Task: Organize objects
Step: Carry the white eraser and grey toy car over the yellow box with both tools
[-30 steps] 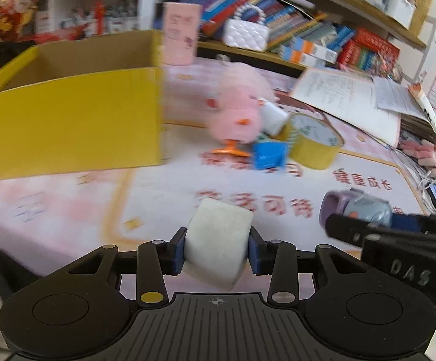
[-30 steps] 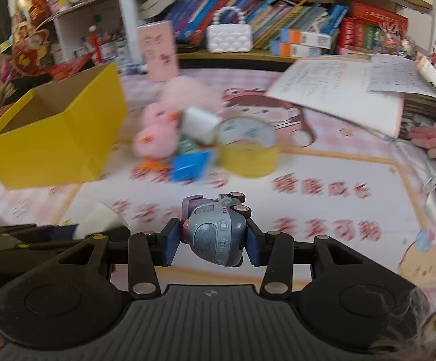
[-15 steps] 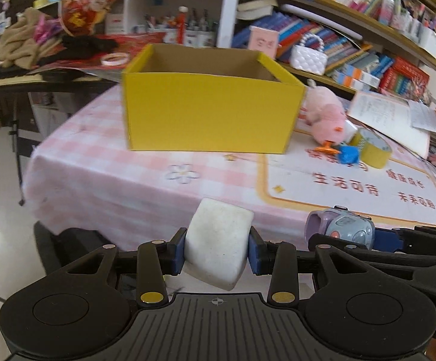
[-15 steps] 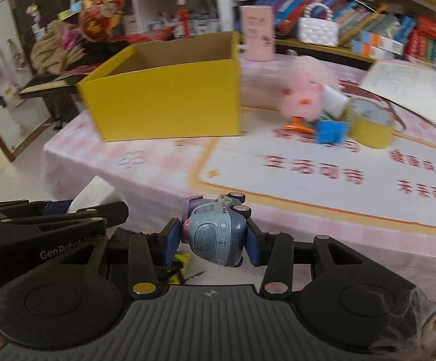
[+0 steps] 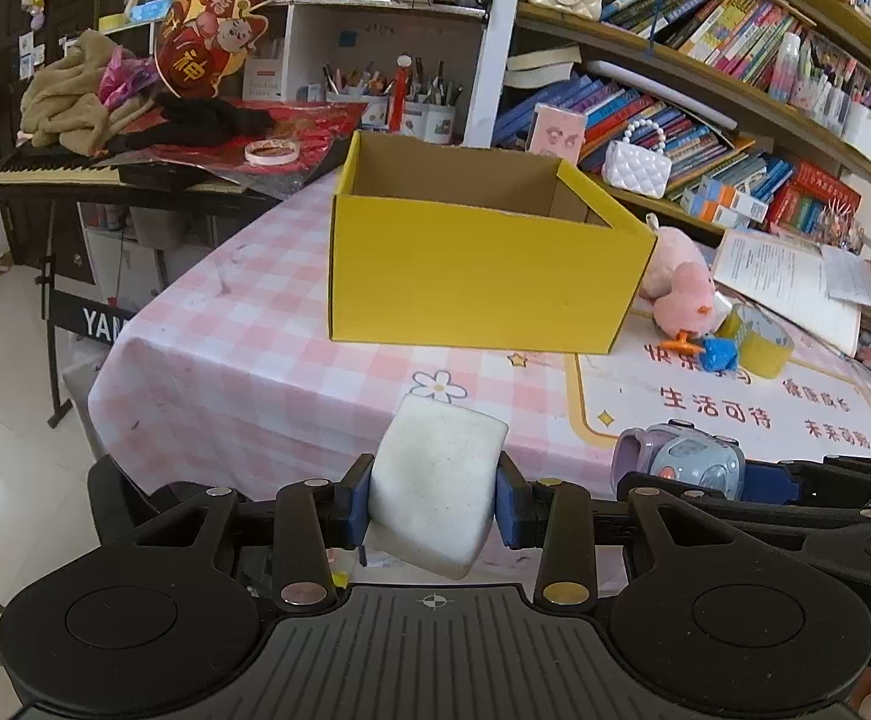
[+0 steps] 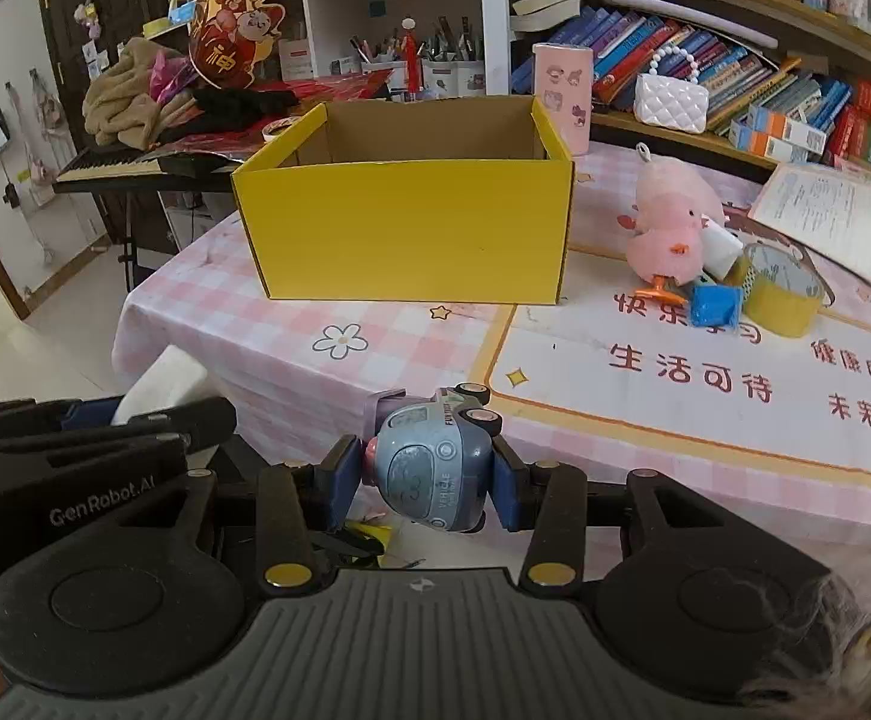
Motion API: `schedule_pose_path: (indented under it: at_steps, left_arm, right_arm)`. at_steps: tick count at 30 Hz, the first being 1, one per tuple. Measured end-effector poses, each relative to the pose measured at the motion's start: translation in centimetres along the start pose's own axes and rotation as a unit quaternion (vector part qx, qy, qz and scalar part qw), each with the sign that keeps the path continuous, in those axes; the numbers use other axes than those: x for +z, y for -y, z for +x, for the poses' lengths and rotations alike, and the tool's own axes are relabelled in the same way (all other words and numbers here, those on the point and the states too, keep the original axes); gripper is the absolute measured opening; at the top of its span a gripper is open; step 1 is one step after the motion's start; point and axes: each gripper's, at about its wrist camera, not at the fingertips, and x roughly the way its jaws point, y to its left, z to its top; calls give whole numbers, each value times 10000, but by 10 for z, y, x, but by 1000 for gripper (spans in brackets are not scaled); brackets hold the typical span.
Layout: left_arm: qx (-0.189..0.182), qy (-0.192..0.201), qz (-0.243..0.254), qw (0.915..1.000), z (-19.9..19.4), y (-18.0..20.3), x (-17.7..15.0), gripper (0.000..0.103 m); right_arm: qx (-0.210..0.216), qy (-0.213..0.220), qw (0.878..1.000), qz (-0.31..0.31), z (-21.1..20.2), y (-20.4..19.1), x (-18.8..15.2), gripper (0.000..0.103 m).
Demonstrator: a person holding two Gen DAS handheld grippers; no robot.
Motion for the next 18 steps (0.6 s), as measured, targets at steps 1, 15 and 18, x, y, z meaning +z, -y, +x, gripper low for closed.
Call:
schedule_pose_path:
  at_steps: [1, 15, 18]
  left_arm:
    - [-12, 3, -15, 10000, 0, -1, 1, 37]
    - [-187, 599, -323, 9975, 2, -5, 57, 37]
    - [-250, 923, -400, 9946, 7, -4, 88, 37]
  right_arm:
    - [-18, 3, 10000, -24, 0, -1, 1, 42]
    - [-89, 414, 9991, 15, 5, -4, 46, 42]
    - [-122, 806, 9967, 7, 6, -3, 75, 42]
